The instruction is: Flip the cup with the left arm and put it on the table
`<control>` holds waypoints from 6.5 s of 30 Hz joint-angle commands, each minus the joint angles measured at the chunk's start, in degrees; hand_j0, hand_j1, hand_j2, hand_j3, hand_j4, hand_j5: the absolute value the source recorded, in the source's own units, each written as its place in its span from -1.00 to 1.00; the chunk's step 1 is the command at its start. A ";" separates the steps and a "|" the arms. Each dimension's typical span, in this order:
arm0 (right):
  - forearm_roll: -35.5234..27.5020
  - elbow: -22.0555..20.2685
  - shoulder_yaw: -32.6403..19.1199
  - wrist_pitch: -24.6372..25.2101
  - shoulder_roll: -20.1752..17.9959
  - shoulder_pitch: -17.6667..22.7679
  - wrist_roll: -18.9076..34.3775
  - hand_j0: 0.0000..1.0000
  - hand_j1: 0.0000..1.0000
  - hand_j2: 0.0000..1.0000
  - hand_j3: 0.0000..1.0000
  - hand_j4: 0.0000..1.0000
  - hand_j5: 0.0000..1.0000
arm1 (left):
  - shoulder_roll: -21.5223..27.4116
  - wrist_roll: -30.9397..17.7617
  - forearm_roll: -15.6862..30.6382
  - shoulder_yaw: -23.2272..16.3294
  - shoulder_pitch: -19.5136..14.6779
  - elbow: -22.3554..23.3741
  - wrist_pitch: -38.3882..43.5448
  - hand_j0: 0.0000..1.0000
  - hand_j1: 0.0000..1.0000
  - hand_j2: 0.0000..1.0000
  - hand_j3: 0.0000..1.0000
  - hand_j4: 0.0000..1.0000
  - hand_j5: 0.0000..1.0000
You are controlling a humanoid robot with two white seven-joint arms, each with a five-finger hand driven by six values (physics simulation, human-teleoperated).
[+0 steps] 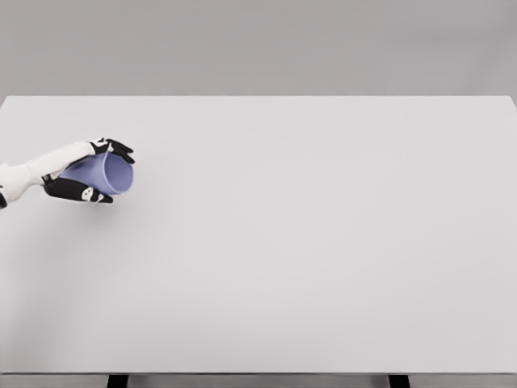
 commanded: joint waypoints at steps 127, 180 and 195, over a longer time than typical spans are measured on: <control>-0.03 0.00 -0.01 0.00 0.00 0.00 0.03 1.00 1.00 1.00 1.00 1.00 1.00 | -2.15 -1.20 26.67 -14.13 2.20 -2.96 -11.47 0.67 0.67 0.67 0.67 0.67 0.67; -0.03 0.00 -0.01 0.00 0.00 0.00 -0.06 1.00 1.00 1.00 1.00 1.00 1.00 | 6.20 -2.16 26.32 -9.20 7.29 -4.28 -11.47 1.00 1.00 1.00 1.00 1.00 1.00; -0.03 0.00 -0.01 0.00 0.00 0.00 0.03 1.00 1.00 1.00 1.00 1.00 1.00 | 14.11 -2.34 25.79 -6.48 6.94 -3.31 -11.47 1.00 1.00 1.00 1.00 1.00 1.00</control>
